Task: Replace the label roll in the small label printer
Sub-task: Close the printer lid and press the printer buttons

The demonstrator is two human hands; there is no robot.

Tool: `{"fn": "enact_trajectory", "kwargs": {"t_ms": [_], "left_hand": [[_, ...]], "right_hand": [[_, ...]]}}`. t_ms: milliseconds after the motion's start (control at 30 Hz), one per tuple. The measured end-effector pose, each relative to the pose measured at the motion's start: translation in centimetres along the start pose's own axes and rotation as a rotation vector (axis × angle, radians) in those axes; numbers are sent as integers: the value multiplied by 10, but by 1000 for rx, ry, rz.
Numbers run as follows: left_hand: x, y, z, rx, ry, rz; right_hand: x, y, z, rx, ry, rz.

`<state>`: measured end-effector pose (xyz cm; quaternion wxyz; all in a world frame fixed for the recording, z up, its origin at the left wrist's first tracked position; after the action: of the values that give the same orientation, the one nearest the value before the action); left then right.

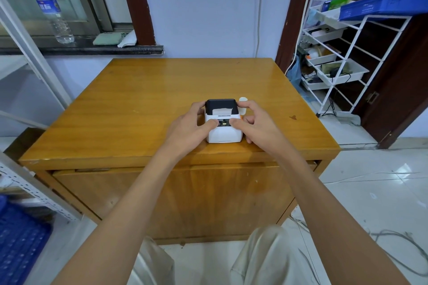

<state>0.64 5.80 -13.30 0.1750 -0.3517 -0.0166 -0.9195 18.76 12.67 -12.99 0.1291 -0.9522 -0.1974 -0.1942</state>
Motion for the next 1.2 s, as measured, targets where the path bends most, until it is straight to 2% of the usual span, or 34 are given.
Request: {"fn": "enact_trajectory", "kwargs": {"t_ms": [1200], "left_hand": [[1, 0, 0, -12, 2, 5]], "right_hand": [[2, -1, 3, 31, 14, 24]]}}
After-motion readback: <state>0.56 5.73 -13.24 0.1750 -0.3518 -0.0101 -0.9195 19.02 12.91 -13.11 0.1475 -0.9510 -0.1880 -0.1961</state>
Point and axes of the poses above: each hand's wrist, its own y-axis away from the middle knuckle, its own x-axis out of the back of the hand, z = x × y, the point moved 8 cm from there along -y, towards the middle knuckle, and after that the axes turned 2 degrees about z, right-handed, at the moved point
